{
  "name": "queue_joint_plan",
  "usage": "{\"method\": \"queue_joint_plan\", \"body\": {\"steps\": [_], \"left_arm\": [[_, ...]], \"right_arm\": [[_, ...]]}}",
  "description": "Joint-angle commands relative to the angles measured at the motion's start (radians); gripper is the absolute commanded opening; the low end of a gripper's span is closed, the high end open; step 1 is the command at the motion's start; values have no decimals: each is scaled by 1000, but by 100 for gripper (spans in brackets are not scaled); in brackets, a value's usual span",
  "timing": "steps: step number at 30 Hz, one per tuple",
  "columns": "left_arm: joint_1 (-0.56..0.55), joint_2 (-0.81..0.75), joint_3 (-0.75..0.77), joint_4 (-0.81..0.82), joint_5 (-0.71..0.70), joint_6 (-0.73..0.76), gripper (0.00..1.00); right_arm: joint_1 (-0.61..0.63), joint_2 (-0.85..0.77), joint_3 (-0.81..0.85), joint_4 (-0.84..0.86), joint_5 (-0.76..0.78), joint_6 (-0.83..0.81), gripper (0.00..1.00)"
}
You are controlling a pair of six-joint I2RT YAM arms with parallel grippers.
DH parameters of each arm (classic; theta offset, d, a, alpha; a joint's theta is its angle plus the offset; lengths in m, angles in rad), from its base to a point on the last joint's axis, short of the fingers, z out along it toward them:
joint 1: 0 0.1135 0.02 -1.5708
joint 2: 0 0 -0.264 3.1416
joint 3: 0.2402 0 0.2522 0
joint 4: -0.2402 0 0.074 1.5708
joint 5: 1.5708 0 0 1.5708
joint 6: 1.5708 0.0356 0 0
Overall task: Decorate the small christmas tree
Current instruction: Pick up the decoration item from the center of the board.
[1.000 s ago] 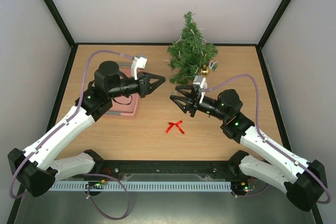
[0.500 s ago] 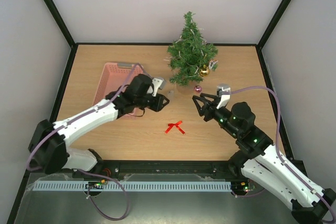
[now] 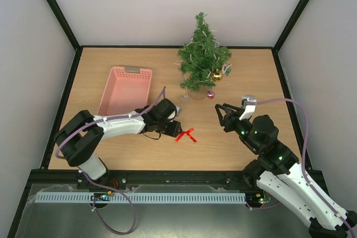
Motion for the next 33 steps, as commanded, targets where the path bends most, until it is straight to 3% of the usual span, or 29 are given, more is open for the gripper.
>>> {"method": "queue_joint_plan", "body": {"steps": [1, 26, 33], "left_arm": [[-3, 22, -20, 103, -14, -60, 44], [-5, 74, -80, 175, 49, -148, 29], [-6, 51, -81, 203, 86, -148, 8]], "right_arm": [[3, -21, 17, -59, 43, -9, 39], [2, -49, 1, -56, 63, -28, 40], [3, -47, 10, -59, 69, -35, 40]]}}
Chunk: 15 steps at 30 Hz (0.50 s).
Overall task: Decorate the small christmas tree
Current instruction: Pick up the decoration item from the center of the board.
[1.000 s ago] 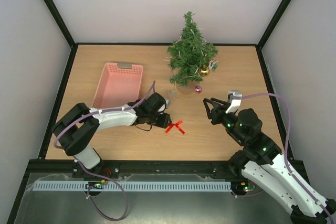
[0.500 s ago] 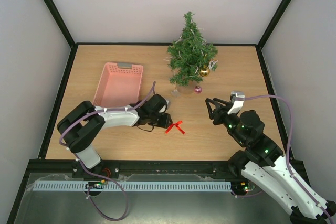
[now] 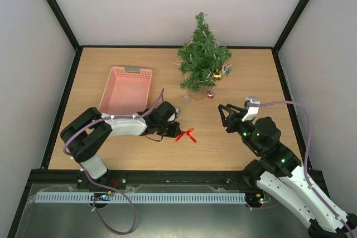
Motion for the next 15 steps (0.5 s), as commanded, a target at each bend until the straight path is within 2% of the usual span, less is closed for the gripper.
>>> {"method": "queue_joint_plan", "body": {"steps": [1, 9, 15], "left_arm": [[-7, -31, -8, 34, 35, 7, 5], [-9, -143, 5, 20, 25, 79, 2], [-12, -247, 44, -25, 85, 211, 2]], "right_arm": [[3, -5, 9, -14, 18, -12, 40], [4, -34, -10, -11, -21, -22, 42], [2, -32, -24, 61, -164, -74, 44]]}}
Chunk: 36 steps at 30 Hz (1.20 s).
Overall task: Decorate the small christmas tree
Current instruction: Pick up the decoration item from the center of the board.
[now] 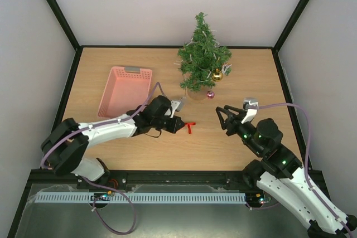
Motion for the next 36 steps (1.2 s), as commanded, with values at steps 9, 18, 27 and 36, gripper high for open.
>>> {"method": "queue_joint_plan", "body": {"steps": [9, 18, 27, 36], "left_arm": [[-19, -211, 179, -206, 193, 301, 2], [-17, -236, 315, -264, 412, 355, 2], [-17, -252, 366, -312, 477, 375, 2], [-19, -260, 371, -323, 481, 374, 2]], "right_arm": [[3, 57, -2, 114, -304, -100, 41], [3, 32, -17, 230, -475, -146, 39], [4, 2, 52, 67, -474, -282, 33], [2, -34, 47, -13, -473, -271, 38]]}}
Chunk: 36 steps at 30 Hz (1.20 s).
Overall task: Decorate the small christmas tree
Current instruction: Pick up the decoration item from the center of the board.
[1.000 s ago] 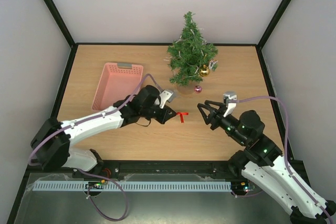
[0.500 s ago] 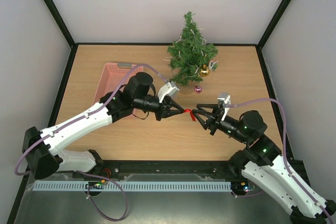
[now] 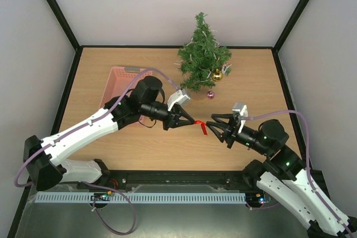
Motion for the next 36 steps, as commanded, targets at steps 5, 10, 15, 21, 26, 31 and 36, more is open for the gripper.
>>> {"method": "queue_joint_plan", "body": {"steps": [5, 10, 15, 21, 26, 31, 36], "left_arm": [[-5, -34, 42, -13, 35, 8, 2], [-5, -41, 36, 15, 47, -8, 2], [-5, -36, 31, 31, 60, -27, 2], [-4, -55, 2, 30, 35, -24, 2], [-5, -69, -1, 12, -62, -35, 11], [-4, -114, 13, 13, -254, -65, 41], [5, -190, -8, -37, -668, -99, 71]], "right_arm": [[4, -29, 8, -67, -45, -6, 33], [2, 1, 8, -63, -86, -18, 32], [2, 17, 9, -65, -77, -18, 27], [3, -3, 8, -63, -62, -14, 2], [2, 12, 32, -67, -57, -10, 2], [3, 49, 76, -39, 35, 6, 2], [3, 180, 191, -42, 231, 49, 2]]}}
